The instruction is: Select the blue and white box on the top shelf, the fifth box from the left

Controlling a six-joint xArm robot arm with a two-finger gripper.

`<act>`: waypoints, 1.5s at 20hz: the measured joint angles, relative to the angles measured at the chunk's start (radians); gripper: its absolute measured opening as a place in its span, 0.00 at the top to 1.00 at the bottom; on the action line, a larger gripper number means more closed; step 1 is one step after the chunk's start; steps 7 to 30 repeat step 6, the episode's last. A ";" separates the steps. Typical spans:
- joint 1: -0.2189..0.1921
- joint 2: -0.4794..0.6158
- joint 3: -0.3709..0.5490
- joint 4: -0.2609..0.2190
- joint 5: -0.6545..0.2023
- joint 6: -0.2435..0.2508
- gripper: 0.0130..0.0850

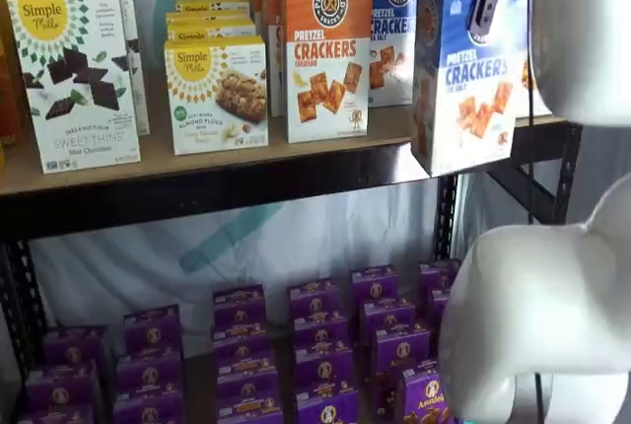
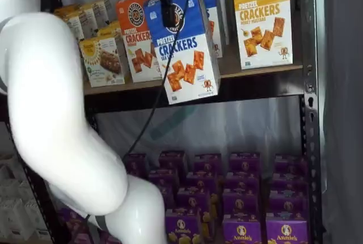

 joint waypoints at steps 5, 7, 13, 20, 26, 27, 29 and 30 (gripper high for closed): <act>-0.021 -0.046 0.059 0.000 0.003 -0.023 0.39; -0.024 -0.053 0.068 0.000 0.003 -0.026 0.39; -0.024 -0.053 0.068 0.000 0.003 -0.026 0.39; -0.024 -0.053 0.068 0.000 0.003 -0.026 0.39; -0.024 -0.053 0.068 0.000 0.003 -0.026 0.39; -0.024 -0.053 0.068 0.000 0.003 -0.026 0.39; -0.024 -0.053 0.068 0.000 0.003 -0.026 0.39; -0.024 -0.053 0.068 0.000 0.003 -0.026 0.39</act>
